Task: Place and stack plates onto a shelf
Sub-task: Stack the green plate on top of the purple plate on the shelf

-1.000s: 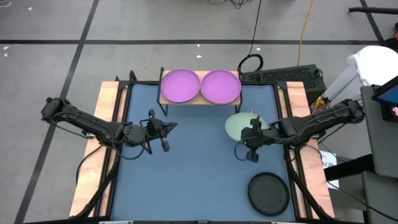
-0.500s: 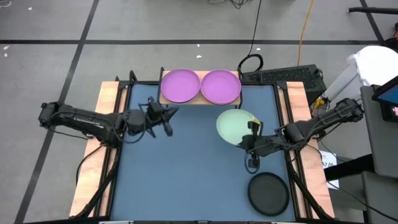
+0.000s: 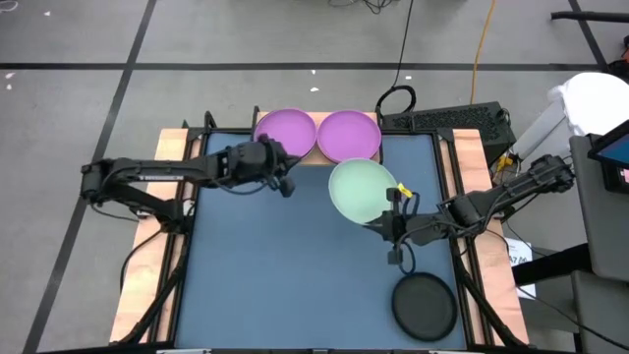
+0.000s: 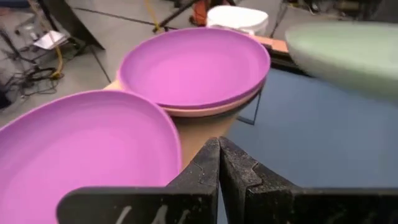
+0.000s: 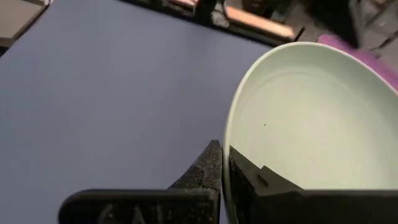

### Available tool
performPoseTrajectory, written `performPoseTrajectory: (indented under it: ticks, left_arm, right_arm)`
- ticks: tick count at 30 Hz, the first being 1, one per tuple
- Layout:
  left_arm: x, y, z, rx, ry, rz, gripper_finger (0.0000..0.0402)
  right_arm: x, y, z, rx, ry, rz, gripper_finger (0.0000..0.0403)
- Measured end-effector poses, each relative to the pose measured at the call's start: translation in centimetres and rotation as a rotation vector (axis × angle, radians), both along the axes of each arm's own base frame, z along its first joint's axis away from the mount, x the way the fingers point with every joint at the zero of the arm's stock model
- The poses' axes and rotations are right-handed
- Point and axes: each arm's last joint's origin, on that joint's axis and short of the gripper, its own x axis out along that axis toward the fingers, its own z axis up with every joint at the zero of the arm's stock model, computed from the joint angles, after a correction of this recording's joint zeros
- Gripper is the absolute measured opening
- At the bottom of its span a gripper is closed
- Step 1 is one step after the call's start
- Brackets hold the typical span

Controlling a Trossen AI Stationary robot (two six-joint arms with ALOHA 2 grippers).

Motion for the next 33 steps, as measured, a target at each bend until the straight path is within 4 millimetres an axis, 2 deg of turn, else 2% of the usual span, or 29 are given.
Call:
performPoseTrajectory:
  ticks: [5,10,16,26,33]
  left_arm:
    - [1.4,1.7,-0.3,0.022,0.039,0.016,0.0004]
    - [2.4,3.7,0.4,-0.014,0.063,0.01,0.0004]
    - [3.5,5.2,-0.6,-0.045,0.113,-0.04,0.0004]
    - [3.2,6.8,-1.2,-0.053,0.129,0.01,0.0003]
    - [3.1,6.9,-1.3,-0.056,0.151,0.008,0.0003]
  right_arm:
    - [0.1,-0.2,0.3,-0.087,-0.031,-0.037,0.0]
    - [0.1,-0.4,0.3,-0.137,-0.044,-0.085,0.0]
    - [0.1,-0.4,0.3,-0.148,-0.043,-0.086,0.0]
    - [0.1,-0.4,0.3,-0.15,-0.039,-0.086,0.0]
    - [0.1,-0.4,0.3,-0.151,-0.038,-0.086,0.0]
